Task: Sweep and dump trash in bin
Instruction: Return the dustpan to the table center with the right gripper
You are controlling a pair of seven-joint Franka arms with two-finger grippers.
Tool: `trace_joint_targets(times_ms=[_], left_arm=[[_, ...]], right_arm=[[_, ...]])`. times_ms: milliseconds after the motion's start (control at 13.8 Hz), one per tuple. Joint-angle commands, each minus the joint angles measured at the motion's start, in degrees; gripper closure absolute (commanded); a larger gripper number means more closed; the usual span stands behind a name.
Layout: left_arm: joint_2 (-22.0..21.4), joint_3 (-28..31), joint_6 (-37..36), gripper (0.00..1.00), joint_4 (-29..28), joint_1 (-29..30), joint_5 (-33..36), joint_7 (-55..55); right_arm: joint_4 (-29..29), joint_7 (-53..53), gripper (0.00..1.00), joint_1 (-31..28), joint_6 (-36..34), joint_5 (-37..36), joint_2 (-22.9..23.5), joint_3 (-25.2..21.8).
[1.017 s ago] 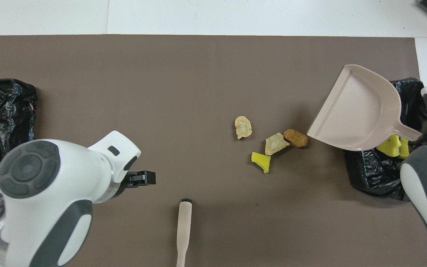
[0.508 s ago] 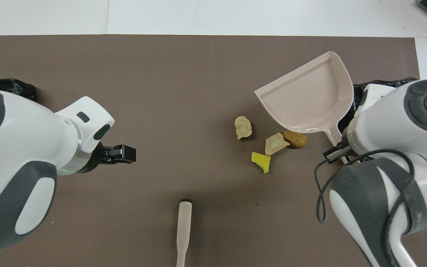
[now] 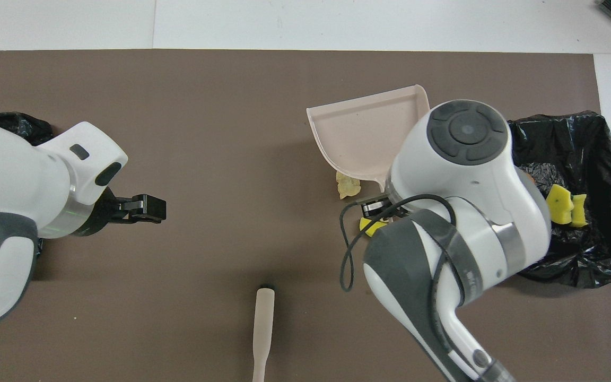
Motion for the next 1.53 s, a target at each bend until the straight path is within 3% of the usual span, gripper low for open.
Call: trace_joint_targets(times_ms=[0,291,654,726,799,1235,1453], left_arm=[[1.5,3.0,-2.7,0.00,4.7,-0.1,1.3,3.3],[6.3,12.0,-7.2,0.00,13.4,-7.8,1.8,5.1],[8.0,14.2,-9.3,0.00,17.7,-8.6,4.9,12.4],[7.9,14.2,-9.1,0.00,17.6,-8.7,4.9,12.8],[7.8,14.1,-8.4,0.00,17.5,-8.6,4.7,13.0],[7.2,14.0,-9.1,0.00,16.8,-8.5,4.5,14.2],[6.6,14.1,-8.4,0.00,16.8,-7.5,4.4,13.9]], right_arm=[[11.3,8.4,1.00,4.1,-0.3,1.8,9.8,-0.2],[21.2,16.8,1.00,10.0,5.2,1.7,21.8,-0.2],[22.7,27.4,1.00,13.2,13.3,1.9,28.8,0.2],[22.7,28.1,0.76,13.1,12.9,1.9,29.0,0.2],[22.8,28.3,0.01,13.3,12.9,1.8,28.9,0.2],[22.3,26.6,0.00,12.2,12.4,1.1,25.1,0.2],[21.0,22.6,0.00,10.2,11.7,2.2,20.5,0.0]])
